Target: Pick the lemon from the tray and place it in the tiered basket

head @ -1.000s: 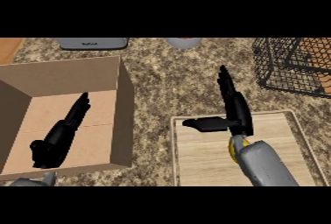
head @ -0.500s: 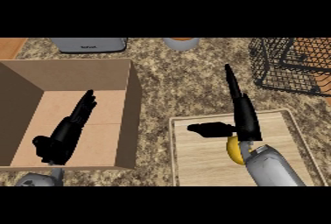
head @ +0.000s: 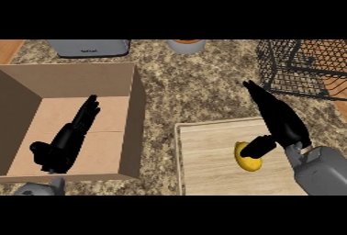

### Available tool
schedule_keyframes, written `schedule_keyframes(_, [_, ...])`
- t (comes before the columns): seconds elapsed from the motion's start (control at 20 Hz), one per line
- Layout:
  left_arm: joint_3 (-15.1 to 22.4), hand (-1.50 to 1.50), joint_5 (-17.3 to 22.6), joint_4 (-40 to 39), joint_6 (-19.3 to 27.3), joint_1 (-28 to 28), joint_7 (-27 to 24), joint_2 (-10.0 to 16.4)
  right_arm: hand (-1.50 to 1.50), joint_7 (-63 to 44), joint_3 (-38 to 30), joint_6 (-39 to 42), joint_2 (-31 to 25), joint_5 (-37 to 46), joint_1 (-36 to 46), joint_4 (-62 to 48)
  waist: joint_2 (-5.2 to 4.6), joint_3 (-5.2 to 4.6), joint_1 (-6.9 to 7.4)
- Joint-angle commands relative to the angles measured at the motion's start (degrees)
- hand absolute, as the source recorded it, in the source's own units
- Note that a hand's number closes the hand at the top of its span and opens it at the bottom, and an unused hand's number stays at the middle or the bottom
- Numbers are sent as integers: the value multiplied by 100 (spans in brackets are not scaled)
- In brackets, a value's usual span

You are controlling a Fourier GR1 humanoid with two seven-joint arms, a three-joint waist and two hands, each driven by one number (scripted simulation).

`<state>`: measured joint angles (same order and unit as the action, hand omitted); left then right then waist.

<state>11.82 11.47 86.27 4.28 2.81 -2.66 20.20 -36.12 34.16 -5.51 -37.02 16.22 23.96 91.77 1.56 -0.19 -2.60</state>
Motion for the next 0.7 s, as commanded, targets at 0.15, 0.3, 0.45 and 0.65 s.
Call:
schedule_keyframes(0.15, [165, 0, 22, -261, -113, 45, -49, -316, -150, -2622, 452, 1990, -326, -506, 719, 1531, -63, -30, 35])
schedule_keyframes(0.3, [33, 0, 48, -443, -154, 108, -137, -382, -150, -3759, 360, 2299, -268, -872, 787, 2292, -88, -13, 39])
schedule_keyframes(0.45, [97, 0, -106, -513, -151, 176, -150, -469, -150, -4385, 488, 2261, -70, -907, 966, 2382, -117, -6, 130])
schedule_keyframes(0.65, [-13, 0, -70, -556, -226, 360, -106, -524, -150, -4586, 546, 1786, -52, -298, 852, 2474, -130, 2, 138])
